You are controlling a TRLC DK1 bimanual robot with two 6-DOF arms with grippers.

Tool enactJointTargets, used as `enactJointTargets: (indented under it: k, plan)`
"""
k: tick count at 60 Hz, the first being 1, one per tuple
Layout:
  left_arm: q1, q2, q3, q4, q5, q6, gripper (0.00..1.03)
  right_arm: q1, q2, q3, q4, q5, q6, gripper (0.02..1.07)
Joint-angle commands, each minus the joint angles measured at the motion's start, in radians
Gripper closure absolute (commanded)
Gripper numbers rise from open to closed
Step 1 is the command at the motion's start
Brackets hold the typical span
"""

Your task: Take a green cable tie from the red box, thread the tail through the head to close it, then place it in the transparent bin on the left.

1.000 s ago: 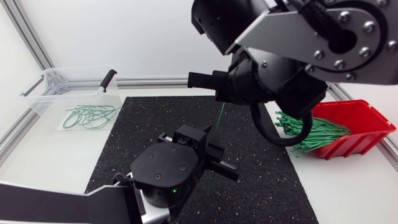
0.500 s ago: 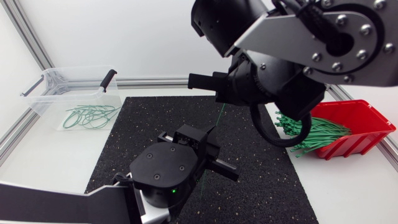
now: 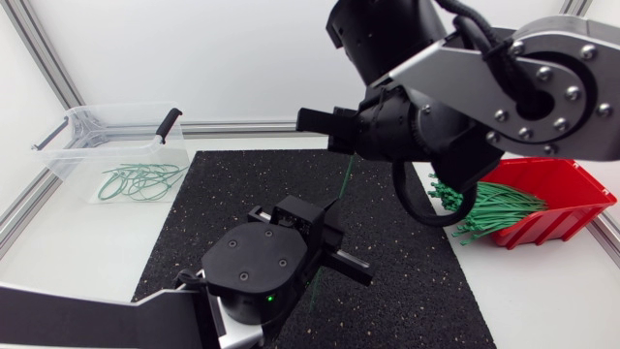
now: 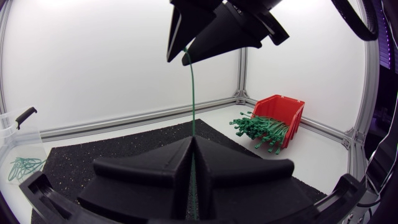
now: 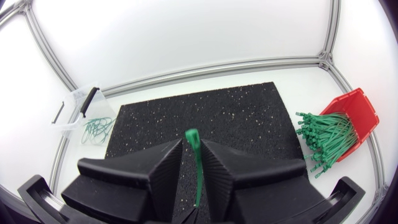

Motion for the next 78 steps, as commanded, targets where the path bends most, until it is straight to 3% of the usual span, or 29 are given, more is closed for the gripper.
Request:
enactJointTargets:
  k: [1, 12, 26, 37, 44, 54, 59, 65, 78]
  plan:
    - [0.008, 0.012, -0.023, 0.019, 0.006, 0.016, 0.99, -0.031, -0.051, -0.042, 0.041, -0.005, -0.057, 0.65]
    - [0.052, 0.027, -0.006, 0.020, 0.017, 0.021, 0.99, -0.099, -0.094, -0.095, 0.092, -0.065, -0.116, 0.65]
    - [0.135, 0.052, 0.017, 0.020, 0.072, 0.031, 0.99, -0.103, -0.098, -0.131, 0.119, -0.074, -0.133, 0.65]
    - [0.244, 0.041, 0.017, 0.020, 0.176, 0.045, 0.99, -0.105, -0.109, -0.147, 0.121, -0.082, -0.162, 0.65]
    - [0.324, 0.004, 0.005, 0.017, 0.319, 0.033, 0.99, -0.118, -0.129, -0.159, 0.122, -0.118, -0.201, 0.65]
    - [0.431, -0.074, -0.011, -0.049, 0.578, -0.038, 0.99, -0.203, -0.166, -0.194, 0.155, -0.261, -0.288, 0.65]
    - [0.511, -0.113, 0.006, -0.142, 0.770, -0.136, 0.99, -0.272, -0.189, -0.219, 0.167, -0.402, -0.342, 0.59]
    - [0.574, -0.133, 0.012, -0.171, 0.945, -0.232, 0.99, -0.346, -0.203, -0.234, 0.168, -0.560, -0.411, 0.52]
    - [0.617, -0.191, 0.005, -0.179, 1.147, -0.395, 0.99, -0.494, -0.163, -0.231, 0.151, -0.939, -0.555, 0.52]
